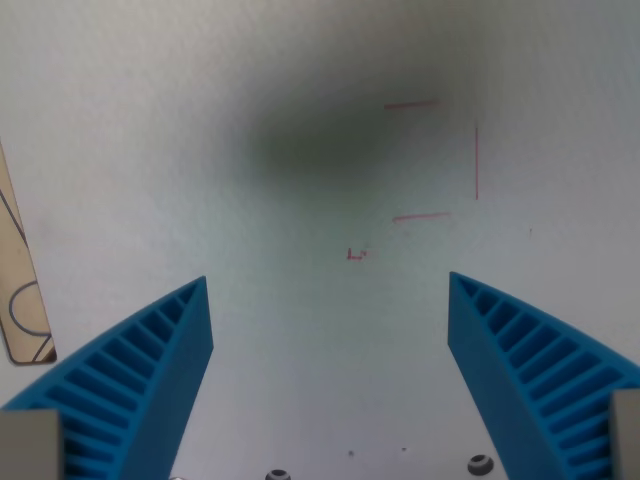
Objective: Rotate around base negative y
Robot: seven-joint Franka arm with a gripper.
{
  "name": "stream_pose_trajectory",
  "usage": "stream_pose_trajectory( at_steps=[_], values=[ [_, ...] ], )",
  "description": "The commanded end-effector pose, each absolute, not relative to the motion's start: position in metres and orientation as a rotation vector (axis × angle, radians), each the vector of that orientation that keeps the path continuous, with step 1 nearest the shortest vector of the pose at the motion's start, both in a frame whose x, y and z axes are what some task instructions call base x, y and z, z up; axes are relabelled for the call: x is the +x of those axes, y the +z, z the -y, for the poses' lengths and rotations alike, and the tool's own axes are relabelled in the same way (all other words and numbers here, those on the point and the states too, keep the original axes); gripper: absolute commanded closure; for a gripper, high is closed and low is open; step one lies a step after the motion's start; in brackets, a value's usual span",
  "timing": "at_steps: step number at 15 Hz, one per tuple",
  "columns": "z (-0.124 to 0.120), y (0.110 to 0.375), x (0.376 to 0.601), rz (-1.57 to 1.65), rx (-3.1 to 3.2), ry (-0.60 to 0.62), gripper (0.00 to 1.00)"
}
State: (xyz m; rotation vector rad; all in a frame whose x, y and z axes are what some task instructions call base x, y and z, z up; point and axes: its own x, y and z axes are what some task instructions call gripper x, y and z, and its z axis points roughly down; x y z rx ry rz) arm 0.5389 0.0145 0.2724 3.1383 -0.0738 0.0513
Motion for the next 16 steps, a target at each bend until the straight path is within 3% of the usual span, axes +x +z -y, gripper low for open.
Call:
stream_pose_trajectory(
  at_steps=[1,16],
  values=[
    [-0.0141,0.2715,0.5300,0.075,3.124,0.336,0.00],
    [-0.0141,0.2715,0.5300,0.074,3.086,0.609,0.00]
  ],
)
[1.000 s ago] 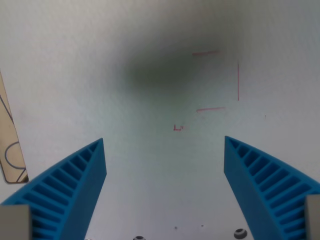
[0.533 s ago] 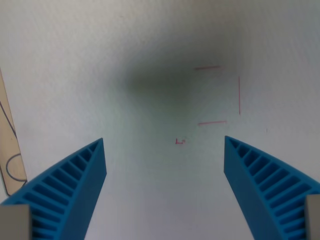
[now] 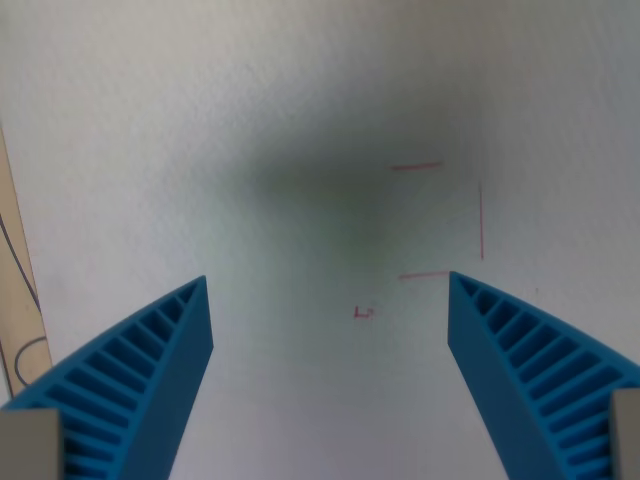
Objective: Rotate around base negative y
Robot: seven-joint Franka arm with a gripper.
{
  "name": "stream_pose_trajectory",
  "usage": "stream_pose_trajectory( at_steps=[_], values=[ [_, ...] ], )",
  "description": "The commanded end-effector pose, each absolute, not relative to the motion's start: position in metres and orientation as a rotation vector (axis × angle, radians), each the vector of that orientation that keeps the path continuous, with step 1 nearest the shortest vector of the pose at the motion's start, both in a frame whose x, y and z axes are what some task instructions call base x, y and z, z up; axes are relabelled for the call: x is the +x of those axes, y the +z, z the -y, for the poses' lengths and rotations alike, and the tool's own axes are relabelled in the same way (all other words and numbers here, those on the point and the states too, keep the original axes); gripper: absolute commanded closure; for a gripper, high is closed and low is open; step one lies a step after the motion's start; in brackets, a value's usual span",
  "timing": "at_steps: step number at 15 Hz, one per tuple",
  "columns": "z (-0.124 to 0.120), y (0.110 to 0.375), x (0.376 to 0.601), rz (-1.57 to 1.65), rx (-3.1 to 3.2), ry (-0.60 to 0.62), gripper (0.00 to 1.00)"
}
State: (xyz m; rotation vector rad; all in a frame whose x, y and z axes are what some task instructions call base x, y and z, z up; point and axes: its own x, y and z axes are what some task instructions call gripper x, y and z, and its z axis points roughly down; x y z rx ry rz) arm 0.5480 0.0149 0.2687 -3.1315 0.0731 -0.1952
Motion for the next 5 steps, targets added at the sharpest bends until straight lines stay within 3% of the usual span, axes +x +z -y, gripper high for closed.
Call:
stream_pose_trajectory(
  at_steps=[1,5],
  values=[
    [-0.0141,0.2715,0.5300,-0.073,-3.073,-0.625,0.00],
    [-0.0141,0.2715,0.5300,-0.073,-3.056,-0.696,0.00]
  ],
)
